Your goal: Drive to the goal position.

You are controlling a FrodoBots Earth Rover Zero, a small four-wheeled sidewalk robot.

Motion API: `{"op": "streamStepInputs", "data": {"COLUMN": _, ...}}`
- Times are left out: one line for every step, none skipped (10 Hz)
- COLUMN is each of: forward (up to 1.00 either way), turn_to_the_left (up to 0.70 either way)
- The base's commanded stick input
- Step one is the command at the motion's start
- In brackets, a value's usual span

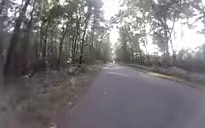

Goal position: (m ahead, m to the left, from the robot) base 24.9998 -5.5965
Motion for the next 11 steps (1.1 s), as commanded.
{"op": "streamStepInputs", "data": {"forward": 0.70, "turn_to_the_left": -0.01}}
{"op": "streamStepInputs", "data": {"forward": 0.70, "turn_to_the_left": -0.01}}
{"op": "streamStepInputs", "data": {"forward": 0.70, "turn_to_the_left": -0.01}}
{"op": "streamStepInputs", "data": {"forward": 0.70, "turn_to_the_left": -0.01}}
{"op": "streamStepInputs", "data": {"forward": 0.70, "turn_to_the_left": -0.01}}
{"op": "streamStepInputs", "data": {"forward": 0.70, "turn_to_the_left": -0.01}}
{"op": "streamStepInputs", "data": {"forward": 0.70, "turn_to_the_left": -0.01}}
{"op": "streamStepInputs", "data": {"forward": 0.70, "turn_to_the_left": -0.01}}
{"op": "streamStepInputs", "data": {"forward": 0.70, "turn_to_the_left": -0.01}}
{"op": "streamStepInputs", "data": {"forward": 0.70, "turn_to_the_left": -0.01}}
{"op": "streamStepInputs", "data": {"forward": 0.70, "turn_to_the_left": -0.01}}
